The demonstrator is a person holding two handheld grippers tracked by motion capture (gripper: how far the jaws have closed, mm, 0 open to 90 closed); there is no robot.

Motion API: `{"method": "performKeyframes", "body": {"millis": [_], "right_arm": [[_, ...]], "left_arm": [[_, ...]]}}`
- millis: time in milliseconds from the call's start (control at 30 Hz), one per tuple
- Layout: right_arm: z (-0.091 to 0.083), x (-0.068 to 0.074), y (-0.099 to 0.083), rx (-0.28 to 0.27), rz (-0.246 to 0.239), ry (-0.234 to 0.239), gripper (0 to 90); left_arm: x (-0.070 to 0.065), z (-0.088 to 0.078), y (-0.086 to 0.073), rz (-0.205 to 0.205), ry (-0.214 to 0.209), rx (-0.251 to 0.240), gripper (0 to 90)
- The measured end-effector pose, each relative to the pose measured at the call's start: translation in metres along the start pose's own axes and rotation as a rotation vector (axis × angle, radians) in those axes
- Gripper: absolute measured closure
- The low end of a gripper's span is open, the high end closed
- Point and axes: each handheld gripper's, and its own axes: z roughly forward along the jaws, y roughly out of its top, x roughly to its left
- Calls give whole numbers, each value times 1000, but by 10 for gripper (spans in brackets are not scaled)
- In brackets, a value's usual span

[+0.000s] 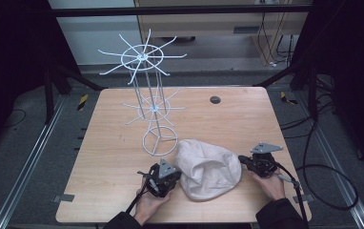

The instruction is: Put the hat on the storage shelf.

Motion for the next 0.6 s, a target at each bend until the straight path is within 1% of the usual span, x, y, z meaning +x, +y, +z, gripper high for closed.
{"method": "performKeyframes", "body": {"millis": [67,133,167,233,267,300,333,367,433,467,533,567,600], "right_arm": [[-7,6,-3,10,-9,29,900],[-12,11,-6,-2,-18,40,900],[-13,13,-8,-3,-15,45,900],[-17,18,-11,4,-31,52,900],[-20,21,-13,1,-30,60,900],[-23,27,-15,8,-37,76,900],[-25,30,-17,5,-51,79,900],[-27,33,-18,2,-50,88,900],[-30,36,-19,1,-70,79,900],[-31,34,-17,-8,-66,69,900],[-32,27,-12,-49,-36,39,900],[-29,23,-8,-72,-28,22,900],[-27,20,-6,-88,-17,16,900]], "left_arm": [[4,2,2,-9,6,-3,898],[7,4,4,-16,13,-11,898],[9,6,5,-14,20,-10,898],[13,8,8,-22,20,-17,898],[14,11,9,-31,22,-19,898],[16,13,10,-27,23,-17,898],[16,14,10,-28,28,-17,898],[17,15,11,-29,30,-17,898],[18,17,11,-35,37,-24,898],[19,16,11,-33,42,-17,898],[19,13,9,-40,44,-16,898],[19,13,9,-39,45,-18,897],[19,12,8,-40,46,-14,898]]}}
